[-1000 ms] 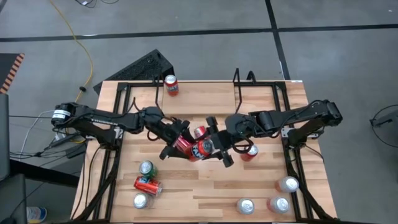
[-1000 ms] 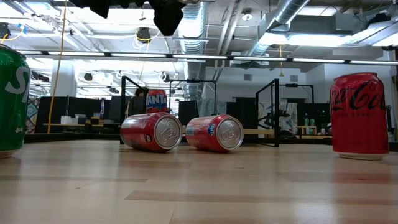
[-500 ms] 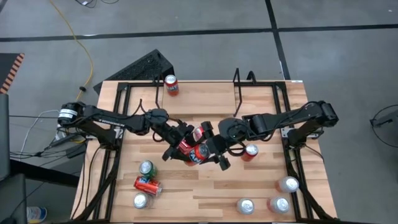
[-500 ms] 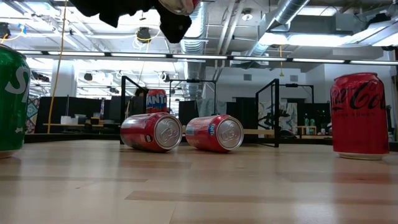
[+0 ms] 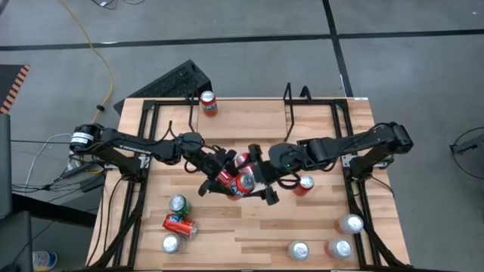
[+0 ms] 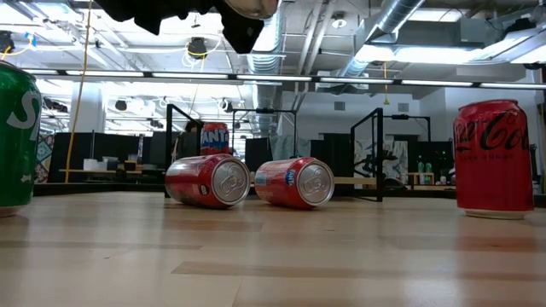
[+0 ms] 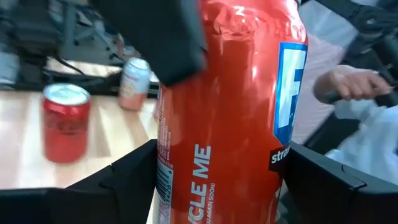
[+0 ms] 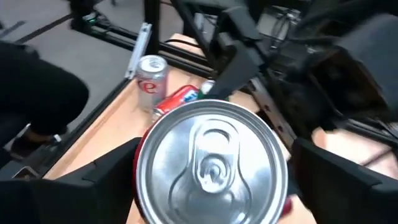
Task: Place canned beverage on shelf
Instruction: Put the red soda can on the shelf and align with the other red soda can
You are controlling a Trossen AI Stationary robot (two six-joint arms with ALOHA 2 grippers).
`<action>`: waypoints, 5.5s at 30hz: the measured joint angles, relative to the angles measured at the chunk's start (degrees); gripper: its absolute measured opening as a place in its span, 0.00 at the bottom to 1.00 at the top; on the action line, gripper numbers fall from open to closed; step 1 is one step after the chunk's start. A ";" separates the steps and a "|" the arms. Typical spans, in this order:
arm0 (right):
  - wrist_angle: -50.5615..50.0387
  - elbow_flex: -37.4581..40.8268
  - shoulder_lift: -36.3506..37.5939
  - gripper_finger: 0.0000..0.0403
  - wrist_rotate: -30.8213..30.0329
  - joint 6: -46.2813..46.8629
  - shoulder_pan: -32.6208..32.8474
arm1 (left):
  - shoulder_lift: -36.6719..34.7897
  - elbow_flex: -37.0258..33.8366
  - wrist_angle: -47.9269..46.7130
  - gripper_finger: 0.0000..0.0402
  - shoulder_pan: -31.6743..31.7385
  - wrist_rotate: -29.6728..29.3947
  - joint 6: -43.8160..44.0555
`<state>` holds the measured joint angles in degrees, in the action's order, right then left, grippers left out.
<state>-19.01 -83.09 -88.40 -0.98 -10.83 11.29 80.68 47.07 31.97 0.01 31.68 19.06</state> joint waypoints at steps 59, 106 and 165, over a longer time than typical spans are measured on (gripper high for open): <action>41.98 16.72 -4.60 0.94 -11.19 15.08 0.73 | -14.97 -22.86 31.97 0.71 -9.90 -35.14 -13.85; 44.72 16.72 -4.71 0.82 -6.45 15.69 -3.14 | -14.94 -22.77 33.96 0.71 -8.92 -35.60 -13.94; 43.98 16.77 -7.61 0.58 -5.16 16.42 -3.97 | -15.08 -22.77 28.70 0.78 -8.98 -39.23 -9.77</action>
<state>24.98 -66.32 -96.01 -6.14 5.59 7.32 65.60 24.29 60.67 -8.97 -7.55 9.29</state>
